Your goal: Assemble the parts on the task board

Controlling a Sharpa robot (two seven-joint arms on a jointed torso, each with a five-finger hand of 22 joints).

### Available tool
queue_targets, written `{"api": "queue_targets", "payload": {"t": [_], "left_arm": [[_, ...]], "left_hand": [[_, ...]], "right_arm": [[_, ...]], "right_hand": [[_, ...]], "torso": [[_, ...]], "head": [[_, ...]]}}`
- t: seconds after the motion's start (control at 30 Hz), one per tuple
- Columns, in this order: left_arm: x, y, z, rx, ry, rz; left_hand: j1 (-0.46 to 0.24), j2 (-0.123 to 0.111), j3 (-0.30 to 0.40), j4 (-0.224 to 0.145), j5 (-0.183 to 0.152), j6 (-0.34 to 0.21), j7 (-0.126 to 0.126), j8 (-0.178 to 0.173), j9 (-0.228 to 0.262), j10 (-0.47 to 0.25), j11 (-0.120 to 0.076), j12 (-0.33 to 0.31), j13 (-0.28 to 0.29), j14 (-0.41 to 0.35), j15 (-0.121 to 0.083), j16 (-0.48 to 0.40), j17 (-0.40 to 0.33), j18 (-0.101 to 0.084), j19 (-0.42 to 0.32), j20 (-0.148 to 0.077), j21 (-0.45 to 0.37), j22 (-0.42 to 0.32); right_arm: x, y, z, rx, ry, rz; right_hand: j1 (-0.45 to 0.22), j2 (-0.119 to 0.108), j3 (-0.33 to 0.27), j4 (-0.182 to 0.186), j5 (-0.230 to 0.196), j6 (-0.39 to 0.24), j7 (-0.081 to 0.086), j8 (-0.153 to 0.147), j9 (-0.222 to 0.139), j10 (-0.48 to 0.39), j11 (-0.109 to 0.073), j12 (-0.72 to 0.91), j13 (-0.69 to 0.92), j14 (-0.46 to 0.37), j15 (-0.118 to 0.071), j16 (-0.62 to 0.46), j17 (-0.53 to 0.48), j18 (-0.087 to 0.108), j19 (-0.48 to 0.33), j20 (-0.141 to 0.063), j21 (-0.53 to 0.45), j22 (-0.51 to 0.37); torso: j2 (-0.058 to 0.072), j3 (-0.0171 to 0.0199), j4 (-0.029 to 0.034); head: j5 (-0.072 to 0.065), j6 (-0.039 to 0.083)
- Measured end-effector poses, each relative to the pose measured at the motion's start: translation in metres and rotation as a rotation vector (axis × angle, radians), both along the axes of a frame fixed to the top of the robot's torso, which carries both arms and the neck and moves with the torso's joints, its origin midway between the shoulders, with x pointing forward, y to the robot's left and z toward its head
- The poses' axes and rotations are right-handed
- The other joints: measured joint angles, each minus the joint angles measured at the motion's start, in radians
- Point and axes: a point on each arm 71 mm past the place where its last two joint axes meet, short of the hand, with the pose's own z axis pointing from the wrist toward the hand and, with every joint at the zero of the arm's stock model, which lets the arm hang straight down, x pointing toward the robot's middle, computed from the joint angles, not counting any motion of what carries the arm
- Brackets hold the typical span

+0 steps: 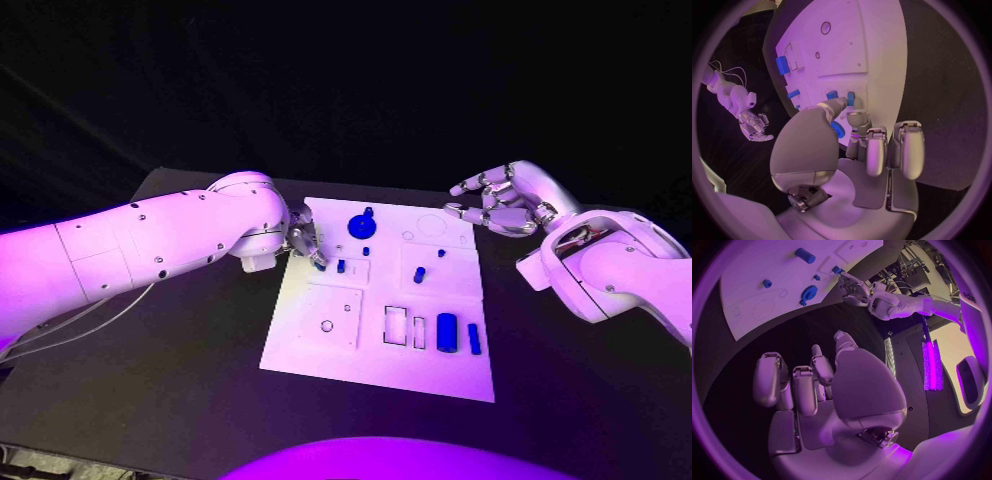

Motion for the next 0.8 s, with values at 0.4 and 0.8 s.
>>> {"api": "queue_targets", "payload": {"t": [0.4,0.8], "left_arm": [[0.0000,-0.0010,0.0002,0.019,-0.002,-0.009],[0.0003,-0.0023,-0.0002,0.030,-0.005,-0.009]], "left_hand": [[-0.029,-0.008,0.024,-0.030,0.000,0.000,0.000,0.005,0.003,0.012,-0.008,0.007,0.004,0.000,-0.007,0.000,0.000,0.000,0.000,0.000,0.005,0.000],[-0.069,0.000,0.040,-0.053,0.000,0.005,-0.005,0.009,0.002,0.020,-0.013,0.021,0.015,-0.001,-0.014,0.000,0.001,0.000,0.000,0.000,0.013,0.000]], "right_arm": [[-0.0001,-0.0002,0.0000,0.000,0.000,0.000],[0.0000,-0.0001,0.0000,0.000,0.000,0.000]], "right_hand": [[0.000,0.000,0.000,0.000,0.000,0.000,0.000,0.000,0.000,0.000,0.000,0.000,0.000,0.000,0.000,0.000,0.000,0.000,0.000,0.000,0.000,0.000],[0.000,0.000,0.000,0.000,0.000,0.000,0.000,0.000,0.000,0.000,0.000,0.000,0.000,0.000,0.000,0.000,0.000,0.000,0.000,0.000,0.000,0.000]], "torso": [[0.000,0.0001,0.0007],[-0.001,0.0001,0.0012]], "head": [[-0.002,-0.001],[-0.002,-0.003]]}}
